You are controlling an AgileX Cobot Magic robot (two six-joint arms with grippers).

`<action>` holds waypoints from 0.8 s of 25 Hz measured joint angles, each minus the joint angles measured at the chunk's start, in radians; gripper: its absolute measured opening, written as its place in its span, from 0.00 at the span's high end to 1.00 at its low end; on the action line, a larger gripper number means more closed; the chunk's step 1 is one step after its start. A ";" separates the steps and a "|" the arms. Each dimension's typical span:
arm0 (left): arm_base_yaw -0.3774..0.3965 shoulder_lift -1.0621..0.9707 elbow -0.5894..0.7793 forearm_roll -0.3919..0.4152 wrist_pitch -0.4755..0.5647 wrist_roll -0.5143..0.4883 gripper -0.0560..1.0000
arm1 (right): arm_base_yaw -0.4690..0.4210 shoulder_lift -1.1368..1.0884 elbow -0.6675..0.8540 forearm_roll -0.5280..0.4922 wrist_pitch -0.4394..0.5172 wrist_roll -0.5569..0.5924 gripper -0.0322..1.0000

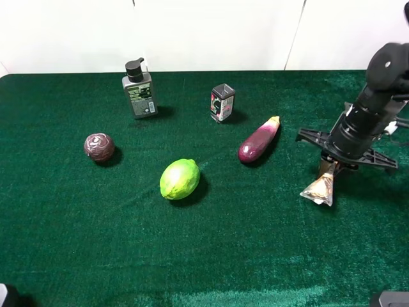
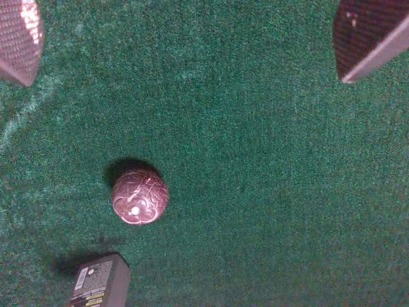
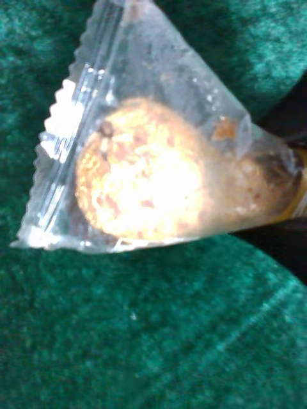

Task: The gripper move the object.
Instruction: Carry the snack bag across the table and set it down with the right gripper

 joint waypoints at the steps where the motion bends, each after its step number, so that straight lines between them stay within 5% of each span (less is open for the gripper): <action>1: 0.000 0.000 0.000 0.000 0.000 0.000 0.08 | 0.000 -0.013 -0.007 -0.001 0.011 0.000 0.87; 20: 0.000 0.000 0.000 0.000 0.000 0.000 0.08 | 0.000 -0.164 -0.185 -0.039 0.294 -0.016 0.87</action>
